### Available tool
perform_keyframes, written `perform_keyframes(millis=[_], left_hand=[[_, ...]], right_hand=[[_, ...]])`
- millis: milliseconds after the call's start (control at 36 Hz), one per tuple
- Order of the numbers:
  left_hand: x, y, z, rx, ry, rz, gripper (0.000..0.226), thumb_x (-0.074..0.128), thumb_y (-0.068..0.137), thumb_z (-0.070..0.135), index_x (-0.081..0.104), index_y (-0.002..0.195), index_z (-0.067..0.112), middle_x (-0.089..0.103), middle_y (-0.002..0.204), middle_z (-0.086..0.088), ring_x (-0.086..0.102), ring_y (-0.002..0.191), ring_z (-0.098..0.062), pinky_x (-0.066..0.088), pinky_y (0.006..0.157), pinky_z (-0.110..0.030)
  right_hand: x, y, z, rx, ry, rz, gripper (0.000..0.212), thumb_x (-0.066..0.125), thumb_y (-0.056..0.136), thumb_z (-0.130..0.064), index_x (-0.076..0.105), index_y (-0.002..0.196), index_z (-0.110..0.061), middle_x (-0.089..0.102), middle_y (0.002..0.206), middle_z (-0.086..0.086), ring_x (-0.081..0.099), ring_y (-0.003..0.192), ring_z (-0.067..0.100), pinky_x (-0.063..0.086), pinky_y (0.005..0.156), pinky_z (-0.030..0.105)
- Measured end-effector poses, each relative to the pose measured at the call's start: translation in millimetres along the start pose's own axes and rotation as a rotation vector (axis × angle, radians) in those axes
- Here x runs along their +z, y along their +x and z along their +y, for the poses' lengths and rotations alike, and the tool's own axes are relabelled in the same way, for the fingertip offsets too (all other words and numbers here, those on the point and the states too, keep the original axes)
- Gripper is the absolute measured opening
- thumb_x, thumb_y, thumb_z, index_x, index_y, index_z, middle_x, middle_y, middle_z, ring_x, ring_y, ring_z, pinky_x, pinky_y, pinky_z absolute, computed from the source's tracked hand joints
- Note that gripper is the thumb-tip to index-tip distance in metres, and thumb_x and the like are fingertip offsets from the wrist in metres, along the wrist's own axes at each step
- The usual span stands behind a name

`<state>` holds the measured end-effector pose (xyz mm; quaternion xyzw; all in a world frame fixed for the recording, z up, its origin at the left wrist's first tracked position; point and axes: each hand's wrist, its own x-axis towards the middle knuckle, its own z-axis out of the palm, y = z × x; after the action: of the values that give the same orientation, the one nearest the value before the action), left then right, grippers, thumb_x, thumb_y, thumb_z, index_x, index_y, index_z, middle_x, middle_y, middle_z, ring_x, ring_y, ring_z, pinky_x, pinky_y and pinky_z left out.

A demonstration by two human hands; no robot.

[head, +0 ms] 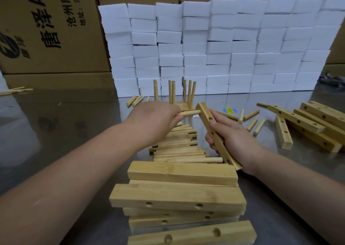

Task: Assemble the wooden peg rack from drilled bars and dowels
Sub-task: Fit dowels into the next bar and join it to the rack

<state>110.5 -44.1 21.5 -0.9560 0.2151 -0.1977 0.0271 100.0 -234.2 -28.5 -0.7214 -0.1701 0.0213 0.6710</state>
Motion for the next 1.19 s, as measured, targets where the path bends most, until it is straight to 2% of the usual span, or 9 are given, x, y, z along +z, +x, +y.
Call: perform_keyframes(millis=[111, 361, 444, 528, 694, 833, 1000, 1083, 1194], left_hand=[[-1, 0, -1, 0.012, -0.017, 0.034, 0.027, 0.027, 0.099, 0.037, 0.038, 0.077, 0.026, 0.041, 0.064, 0.008, 0.036, 0.056, -0.007, 0.025, 0.049, -0.026], [-1, -5, 3, -0.076, -0.279, -0.013, 0.034, 0.035, 0.099, 0.034, 0.040, 0.065, 0.029, 0.047, 0.064, 0.005, 0.041, 0.059, -0.008, 0.027, 0.050, -0.025], [-1, -5, 5, -0.159, -0.471, -0.045, 0.029, 0.037, 0.098, 0.033, 0.057, 0.079, 0.027, 0.051, 0.068, 0.004, 0.045, 0.060, -0.009, 0.032, 0.052, -0.025], [0, -8, 7, -0.253, -0.760, -0.038, 0.031, 0.040, 0.098, 0.032, 0.060, 0.075, 0.029, 0.044, 0.059, 0.006, 0.039, 0.053, -0.010, 0.032, 0.051, -0.024], [-4, -6, 6, -0.308, -0.874, -0.099, 0.032, 0.043, 0.097, 0.030, 0.066, 0.078, 0.018, 0.042, 0.051, 0.009, 0.037, 0.051, -0.010, 0.034, 0.054, -0.025], [-10, -6, -1, -0.365, -1.052, -0.249, 0.033, 0.042, 0.098, 0.025, 0.061, 0.073, 0.012, 0.035, 0.039, 0.010, 0.028, 0.038, -0.007, 0.025, 0.038, -0.017], [-12, -3, -5, -0.435, -1.274, -0.369, 0.035, 0.038, 0.099, 0.024, 0.056, 0.072, 0.010, 0.032, 0.039, 0.008, 0.022, 0.033, -0.005, 0.019, 0.033, -0.014], [-9, -2, -4, -0.413, -1.233, -0.337, 0.035, 0.039, 0.098, 0.026, 0.060, 0.075, 0.011, 0.034, 0.040, 0.009, 0.025, 0.034, -0.006, 0.022, 0.034, -0.016], [-8, -2, 3, -0.387, -0.953, -0.216, 0.036, 0.042, 0.097, 0.033, 0.069, 0.079, 0.017, 0.043, 0.045, 0.011, 0.036, 0.043, -0.007, 0.030, 0.045, -0.020]], right_hand=[[-1, 0, -1, -0.027, -0.068, -0.007, 0.034, 0.037, 0.100, -0.027, 0.053, 0.119, -0.051, 0.049, 0.056, -0.004, 0.046, 0.052, 0.006, 0.040, 0.050, 0.018], [-1, -2, -2, -0.096, -0.286, 0.043, 0.036, 0.036, 0.098, -0.033, 0.048, 0.116, -0.062, 0.053, 0.058, -0.007, 0.048, 0.058, 0.004, 0.037, 0.069, 0.035], [1, -3, -5, -0.083, -0.251, 0.027, 0.036, 0.035, 0.099, -0.031, 0.051, 0.111, -0.061, 0.052, 0.058, -0.006, 0.048, 0.058, 0.005, 0.040, 0.066, 0.030], [1, -4, -12, -0.103, -0.172, 0.032, 0.036, 0.035, 0.100, -0.026, 0.055, 0.110, -0.054, 0.049, 0.056, -0.004, 0.047, 0.052, 0.002, 0.042, 0.054, 0.017], [2, -7, -12, -0.130, -0.314, 0.062, 0.038, 0.035, 0.099, -0.028, 0.047, 0.121, -0.057, 0.050, 0.056, -0.006, 0.046, 0.054, -0.001, 0.035, 0.068, 0.025], [2, -8, -10, -0.143, -0.377, 0.033, 0.035, 0.038, 0.095, -0.035, 0.045, 0.115, -0.063, 0.051, 0.057, -0.008, 0.047, 0.059, 0.003, 0.039, 0.070, 0.029], [2, -8, -10, -0.150, -0.365, 0.052, 0.037, 0.039, 0.096, -0.033, 0.044, 0.124, -0.057, 0.051, 0.057, -0.008, 0.045, 0.059, 0.004, 0.040, 0.067, 0.029], [0, -5, -11, -0.142, -0.330, 0.050, 0.036, 0.039, 0.097, -0.030, 0.047, 0.121, -0.056, 0.052, 0.057, -0.006, 0.045, 0.056, 0.001, 0.038, 0.065, 0.026], [3, -4, -4, -0.132, -0.263, 0.058, 0.037, 0.039, 0.099, -0.026, 0.050, 0.122, -0.053, 0.051, 0.056, -0.005, 0.045, 0.054, 0.004, 0.037, 0.063, 0.026]])
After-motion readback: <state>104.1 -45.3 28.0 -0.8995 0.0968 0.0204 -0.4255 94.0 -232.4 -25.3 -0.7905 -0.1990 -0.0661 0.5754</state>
